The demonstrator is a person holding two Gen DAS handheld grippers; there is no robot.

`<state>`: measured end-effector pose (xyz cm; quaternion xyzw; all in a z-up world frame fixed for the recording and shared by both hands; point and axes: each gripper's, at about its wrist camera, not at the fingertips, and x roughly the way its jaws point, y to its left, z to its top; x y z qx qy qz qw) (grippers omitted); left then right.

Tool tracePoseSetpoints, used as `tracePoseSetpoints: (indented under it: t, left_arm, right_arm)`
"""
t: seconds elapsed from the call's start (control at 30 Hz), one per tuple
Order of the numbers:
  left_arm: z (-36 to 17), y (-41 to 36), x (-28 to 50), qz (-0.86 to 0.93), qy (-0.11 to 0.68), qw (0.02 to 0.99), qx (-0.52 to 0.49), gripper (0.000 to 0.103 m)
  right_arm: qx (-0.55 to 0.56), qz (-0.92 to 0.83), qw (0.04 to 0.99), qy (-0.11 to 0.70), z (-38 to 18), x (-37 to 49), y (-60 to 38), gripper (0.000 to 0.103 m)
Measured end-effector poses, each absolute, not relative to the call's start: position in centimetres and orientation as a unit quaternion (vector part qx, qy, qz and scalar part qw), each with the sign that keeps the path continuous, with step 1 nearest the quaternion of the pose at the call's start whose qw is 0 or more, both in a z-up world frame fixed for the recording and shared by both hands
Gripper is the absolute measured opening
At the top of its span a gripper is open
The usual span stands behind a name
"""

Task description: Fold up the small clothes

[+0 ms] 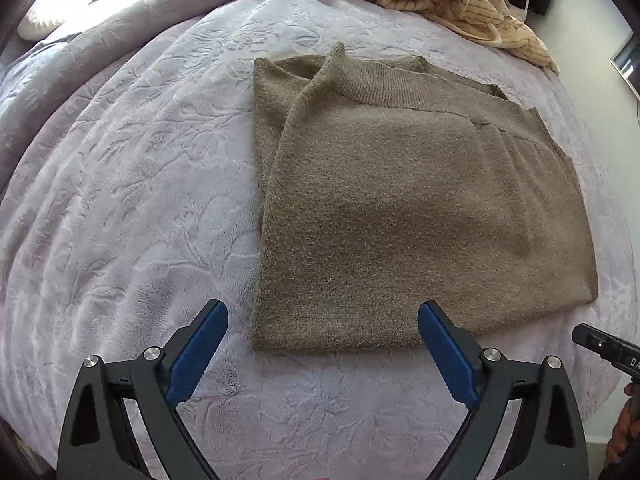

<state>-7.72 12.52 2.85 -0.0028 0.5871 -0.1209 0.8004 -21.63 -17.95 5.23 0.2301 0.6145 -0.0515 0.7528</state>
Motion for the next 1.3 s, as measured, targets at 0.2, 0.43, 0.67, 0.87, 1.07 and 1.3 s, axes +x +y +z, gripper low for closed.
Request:
tracePoseSetpoints:
  t: [0.2,0.43,0.67,0.87,1.07,1.3]
  left_arm:
    - [2.8,13.0,-7.3,-0.11,0.596,0.796,-0.008,0.096]
    - [2.0,14.5,-6.9,-0.108,0.607,0.786,-0.044,0.096]
    - [2.0,15.4,-6.8,-0.105,0.61,0.783,-0.059,0.102]
    - [1.2,16.2,-6.3,-0.092,0.629,0.768,-0.07,0.102]
    - [1.2,17.1,-6.1,-0.088,0.626,0.772,-0.061,0.103]
    - [1.3,19.0,-5.5,-0.109,0.625,0.762,-0.128,0.102]
  right_arm:
    - [0.236,-0.031,0.749,0.619,4.9,-21.1,-16.3,0.04]
    - [0.237,-0.004,0.748,0.62,4.8,-20.4,-14.4,0.061]
    - [0.255,0.027,0.742,0.619,4.3,-19.5,-12.3,0.078]
    - [0.279,0.046,0.733,0.618,3.6,-18.5,-10.9,0.078]
    - [0.303,0.054,0.729,0.611,3.2,-17.6,-10.1,0.078]
    - [0.4,0.067,0.706,0.58,1.6,-16.9,-10.1,0.078]
